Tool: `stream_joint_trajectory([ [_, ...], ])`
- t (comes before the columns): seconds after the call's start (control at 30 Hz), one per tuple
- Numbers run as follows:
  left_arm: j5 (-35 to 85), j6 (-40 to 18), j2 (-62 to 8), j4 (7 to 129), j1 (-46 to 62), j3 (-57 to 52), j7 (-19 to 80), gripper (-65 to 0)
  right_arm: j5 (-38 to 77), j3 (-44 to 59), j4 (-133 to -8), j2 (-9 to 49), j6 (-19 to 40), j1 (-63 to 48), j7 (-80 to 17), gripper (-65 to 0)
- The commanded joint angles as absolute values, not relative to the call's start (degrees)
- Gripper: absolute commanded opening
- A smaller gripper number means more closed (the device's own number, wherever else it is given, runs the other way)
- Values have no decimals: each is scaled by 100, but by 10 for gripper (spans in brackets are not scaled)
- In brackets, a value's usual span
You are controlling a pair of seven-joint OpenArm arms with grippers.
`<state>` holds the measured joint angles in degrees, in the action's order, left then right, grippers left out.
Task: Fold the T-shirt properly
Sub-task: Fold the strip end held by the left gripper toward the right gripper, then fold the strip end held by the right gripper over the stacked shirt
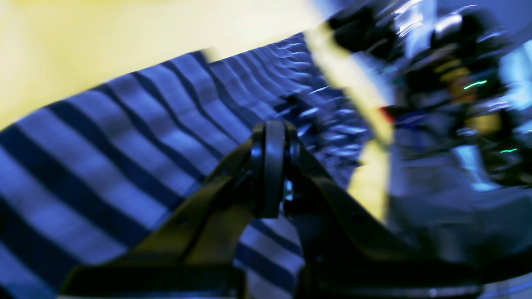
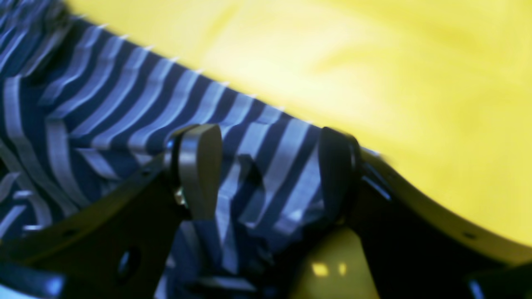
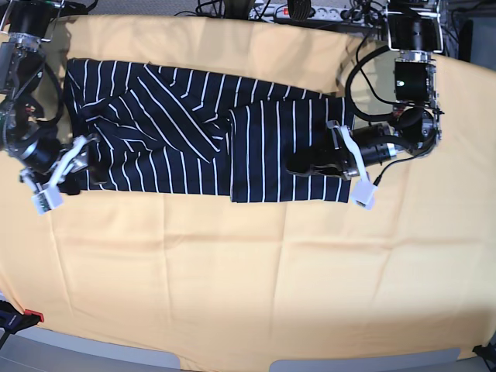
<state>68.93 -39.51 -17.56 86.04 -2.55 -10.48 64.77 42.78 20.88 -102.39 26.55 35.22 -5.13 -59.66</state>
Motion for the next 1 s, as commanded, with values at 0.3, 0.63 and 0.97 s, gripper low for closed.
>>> stream_joint_trajectory([
  [0.3, 5913, -3898, -2191, 8687, -259, -1090, 5981, -650, 4604, 3544, -9767, 2762, 3083, -1170, -6180, -258],
  [0.63, 4648, -3050, -2191, 8687, -257, -1083, 5658, -650, 5566, 3638, -8691, 2515, 3673, -1380, -6178, -258],
  [0.97, 4657, -3033, -2189, 8687, -250, -1083, 5704, -650, 5559, 3489, -8606, 1962, 3846, -1367, -6320, -258],
])
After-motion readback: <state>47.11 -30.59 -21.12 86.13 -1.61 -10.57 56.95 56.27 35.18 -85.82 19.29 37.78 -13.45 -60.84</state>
